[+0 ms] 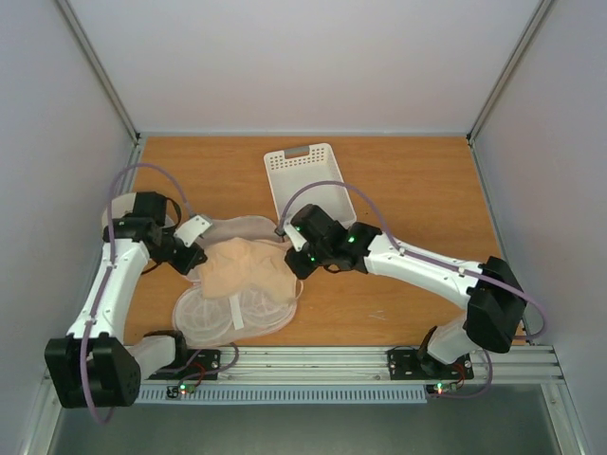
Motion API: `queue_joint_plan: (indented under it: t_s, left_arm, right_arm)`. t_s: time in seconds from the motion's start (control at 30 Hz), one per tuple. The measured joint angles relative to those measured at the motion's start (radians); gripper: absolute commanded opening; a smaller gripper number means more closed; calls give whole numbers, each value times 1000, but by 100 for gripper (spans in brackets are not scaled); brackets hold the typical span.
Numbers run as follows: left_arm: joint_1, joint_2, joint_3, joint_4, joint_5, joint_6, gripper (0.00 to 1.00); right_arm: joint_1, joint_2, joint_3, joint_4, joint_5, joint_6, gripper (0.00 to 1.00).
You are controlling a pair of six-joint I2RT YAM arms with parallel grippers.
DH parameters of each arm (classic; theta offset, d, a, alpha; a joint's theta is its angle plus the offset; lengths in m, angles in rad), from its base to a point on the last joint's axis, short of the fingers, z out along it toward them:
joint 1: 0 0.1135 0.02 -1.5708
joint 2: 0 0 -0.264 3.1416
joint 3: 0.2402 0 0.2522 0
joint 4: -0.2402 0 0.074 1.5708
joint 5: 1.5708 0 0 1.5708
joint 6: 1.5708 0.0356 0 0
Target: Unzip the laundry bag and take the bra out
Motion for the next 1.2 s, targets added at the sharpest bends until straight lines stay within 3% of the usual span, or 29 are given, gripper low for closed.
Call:
queue_joint_plan:
  t_s: [0.27,0.43,0.83,1.2]
  left_arm:
    - [-5,-24,153,-53,3,-46,1]
    - [-34,66,333,-22,-35,-83,1]
    - [-232,492,776,198,-224,-126,1]
    - [-416,988,1276,334,-416,-114,1]
  right_arm:
    - [-45,-35,73,-8,-4,4,1]
    - [-104,-42,82,26,-10,21,1]
    - [-266,-33,71,316,-3,149,1]
    - [-342,84,-37,568,85,294,1]
